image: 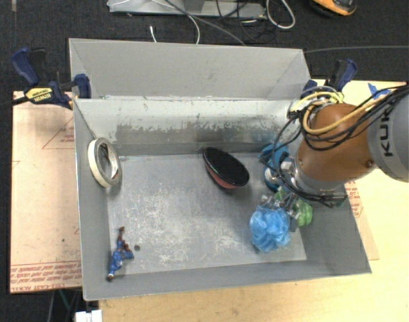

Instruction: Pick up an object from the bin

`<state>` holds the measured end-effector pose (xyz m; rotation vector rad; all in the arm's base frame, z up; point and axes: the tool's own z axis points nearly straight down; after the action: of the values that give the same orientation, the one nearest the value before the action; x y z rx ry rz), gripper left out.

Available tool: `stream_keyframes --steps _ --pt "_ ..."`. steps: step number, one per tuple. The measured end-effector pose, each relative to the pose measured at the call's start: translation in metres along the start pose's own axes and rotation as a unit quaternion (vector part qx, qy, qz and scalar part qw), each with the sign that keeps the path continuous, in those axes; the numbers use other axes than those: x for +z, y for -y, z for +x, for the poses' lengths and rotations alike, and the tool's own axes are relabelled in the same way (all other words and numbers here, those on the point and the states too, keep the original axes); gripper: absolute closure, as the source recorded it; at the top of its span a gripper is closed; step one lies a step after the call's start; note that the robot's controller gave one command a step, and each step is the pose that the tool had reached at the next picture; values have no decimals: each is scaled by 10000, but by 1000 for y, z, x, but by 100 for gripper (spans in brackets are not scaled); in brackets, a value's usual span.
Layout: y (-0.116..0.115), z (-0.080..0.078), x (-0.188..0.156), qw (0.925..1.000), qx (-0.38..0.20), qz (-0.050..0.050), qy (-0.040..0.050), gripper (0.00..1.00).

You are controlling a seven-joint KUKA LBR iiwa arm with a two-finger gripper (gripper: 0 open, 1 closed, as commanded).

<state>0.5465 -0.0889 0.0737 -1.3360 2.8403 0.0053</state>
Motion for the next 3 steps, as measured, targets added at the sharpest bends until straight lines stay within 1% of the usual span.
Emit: stream_keyframes --steps 1,2,3 --pt "2 -2 2 10000 -96 -4 3 100" --pt "-1 -1 0 10000 -74 4 11 100" --pt "15 -27 -18 9862 -1654 -13 19 100"
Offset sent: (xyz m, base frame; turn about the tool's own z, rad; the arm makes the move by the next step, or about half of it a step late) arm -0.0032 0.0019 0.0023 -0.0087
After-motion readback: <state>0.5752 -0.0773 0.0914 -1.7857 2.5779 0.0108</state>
